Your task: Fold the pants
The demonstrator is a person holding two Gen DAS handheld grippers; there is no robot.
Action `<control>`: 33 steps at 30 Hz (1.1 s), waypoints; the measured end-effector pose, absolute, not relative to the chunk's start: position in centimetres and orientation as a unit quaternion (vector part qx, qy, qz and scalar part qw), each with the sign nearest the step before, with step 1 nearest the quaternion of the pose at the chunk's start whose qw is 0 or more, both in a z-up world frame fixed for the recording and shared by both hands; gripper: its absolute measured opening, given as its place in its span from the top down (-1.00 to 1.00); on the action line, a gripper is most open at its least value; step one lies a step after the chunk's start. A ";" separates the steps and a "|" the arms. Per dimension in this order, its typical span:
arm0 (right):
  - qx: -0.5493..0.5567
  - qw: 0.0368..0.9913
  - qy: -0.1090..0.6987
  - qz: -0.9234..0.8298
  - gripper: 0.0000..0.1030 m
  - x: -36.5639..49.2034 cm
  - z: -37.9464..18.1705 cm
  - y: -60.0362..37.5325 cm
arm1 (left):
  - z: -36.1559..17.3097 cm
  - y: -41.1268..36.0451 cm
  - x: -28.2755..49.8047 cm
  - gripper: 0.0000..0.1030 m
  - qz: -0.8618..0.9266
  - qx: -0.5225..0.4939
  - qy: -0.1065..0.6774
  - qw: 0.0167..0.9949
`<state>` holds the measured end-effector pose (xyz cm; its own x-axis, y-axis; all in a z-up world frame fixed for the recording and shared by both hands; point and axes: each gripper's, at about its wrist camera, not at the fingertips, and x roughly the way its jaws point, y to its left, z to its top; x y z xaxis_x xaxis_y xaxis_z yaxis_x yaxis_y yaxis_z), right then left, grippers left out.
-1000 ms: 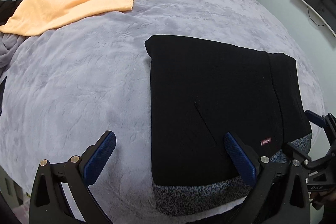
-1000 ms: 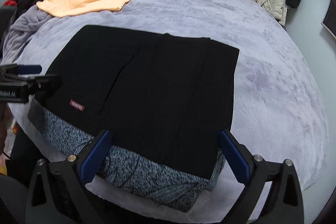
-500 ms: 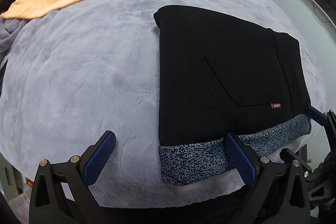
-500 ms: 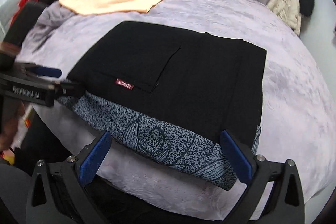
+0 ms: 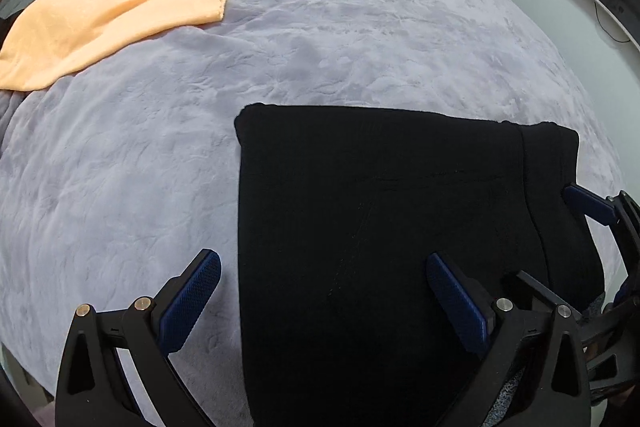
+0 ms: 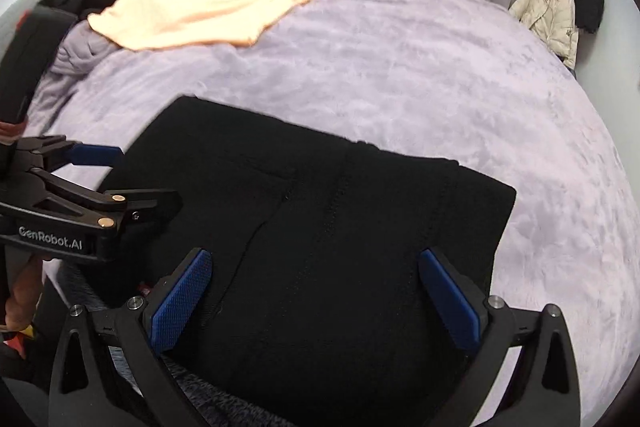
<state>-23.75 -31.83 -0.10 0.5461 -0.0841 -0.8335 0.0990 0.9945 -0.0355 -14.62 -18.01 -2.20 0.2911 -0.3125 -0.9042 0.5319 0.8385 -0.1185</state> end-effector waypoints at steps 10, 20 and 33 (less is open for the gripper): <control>0.044 0.886 0.454 -0.083 -1.00 -30.3 2.0 -34.6 | -0.2 -14.7 -16.5 -1.00 -0.292 0.078 0.542 0.784; 0.146 0.871 0.460 -0.090 -1.00 -32.7 0.2 -38.7 | -1.1 -13.2 -16.2 -1.00 -0.278 0.023 0.554 0.784; 0.164 0.873 0.456 -0.063 -1.00 -32.2 -0.1 -38.8 | -2.0 -14.1 -16.3 -1.00 -0.309 0.013 0.571 0.760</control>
<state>-32.20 -38.76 -0.13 0.5767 0.0382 -0.8160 0.2598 0.9385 0.2276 -16.34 -14.09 -1.98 0.1571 -0.4546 -0.8767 0.4854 0.8087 -0.3324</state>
